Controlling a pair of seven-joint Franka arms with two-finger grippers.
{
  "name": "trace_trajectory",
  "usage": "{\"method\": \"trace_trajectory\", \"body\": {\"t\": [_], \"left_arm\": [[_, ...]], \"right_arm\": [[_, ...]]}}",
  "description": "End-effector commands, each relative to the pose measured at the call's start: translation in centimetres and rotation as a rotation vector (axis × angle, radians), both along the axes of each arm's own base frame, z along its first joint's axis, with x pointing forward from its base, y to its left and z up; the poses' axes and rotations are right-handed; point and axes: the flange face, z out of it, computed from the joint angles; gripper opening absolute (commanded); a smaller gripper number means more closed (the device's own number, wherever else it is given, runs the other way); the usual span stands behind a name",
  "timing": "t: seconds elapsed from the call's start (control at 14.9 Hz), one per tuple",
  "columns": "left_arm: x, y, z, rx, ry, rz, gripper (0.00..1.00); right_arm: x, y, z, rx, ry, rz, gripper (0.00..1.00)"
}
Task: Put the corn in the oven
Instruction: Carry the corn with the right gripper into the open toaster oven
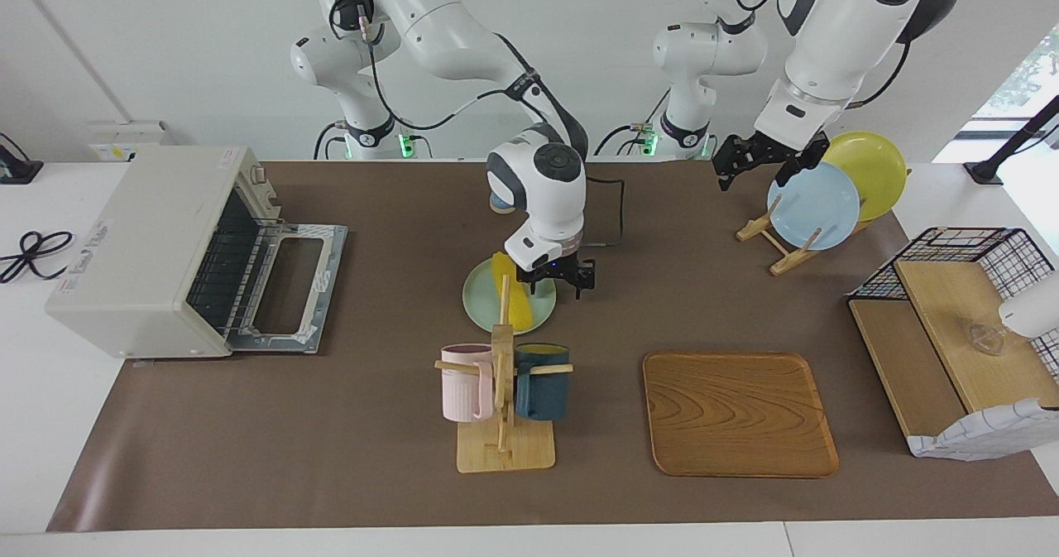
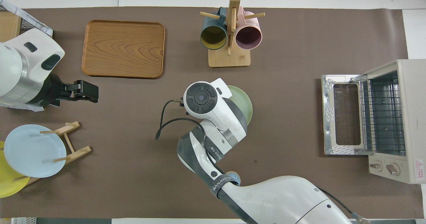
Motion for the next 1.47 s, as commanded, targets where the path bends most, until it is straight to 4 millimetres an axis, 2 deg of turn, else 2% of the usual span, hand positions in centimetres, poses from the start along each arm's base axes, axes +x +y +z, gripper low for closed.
{"method": "trace_trajectory", "body": {"t": [0.0,0.13,0.27,0.47,0.6,0.74,0.8,0.87,1.0,1.07,1.14,1.4], "left_arm": [[0.4,-0.3,2.5,-0.002,-0.022,-0.027,1.0],[1.6,-0.3,4.8,-0.016,-0.06,-0.025,1.0],[1.7,0.4,4.9,-0.014,-0.057,-0.014,1.0],[1.1,0.3,3.6,-0.01,-0.028,-0.063,1.0],[0.9,0.4,3.2,-0.009,-0.023,-0.071,1.0],[1.0,0.4,3.0,-0.008,-0.022,-0.087,1.0],[1.1,0.7,3.1,-0.006,-0.024,-0.089,1.0],[1.3,1.0,3.2,-0.005,-0.026,-0.089,1.0],[1.3,1.2,3.3,-0.003,-0.024,-0.086,1.0],[1.3,1.1,3.3,-0.003,-0.023,-0.086,1.0],[1.2,0.9,3.3,-0.003,-0.023,-0.086,1.0],[0.7,0.8,3.2,0.0,-0.012,-0.083,1.0]], "right_arm": [[-0.9,-1.1,-0.1,-0.001,-0.004,0.028,0.39],[-1.4,-1.3,-0.4,-0.008,0.004,0.048,0.2],[-1.5,-1.5,-0.6,-0.012,0.01,0.049,0.0],[-0.2,-2.3,0.5,-0.024,0.017,0.15,0.0],[1.3,-3.5,2.5,-0.069,0.053,0.195,0.0],[3.2,-5.8,5.2,-0.184,0.076,0.239,0.0],[3.7,-7.2,5.7,-0.22,0.106,0.215,0.0],[4.4,-9.8,6.8,-0.242,0.127,0.17,0.0],[5.8,-16.5,9.1,-0.267,0.179,0.075,0.0],[6.3,-20.8,10.3,-0.266,0.19,0.026,0.0],[6.0,-24.1,10.3,-0.268,0.211,0.023,0.0],[5.1,-33.4,9.8,-0.287,0.267,0.031,0.0]]}}
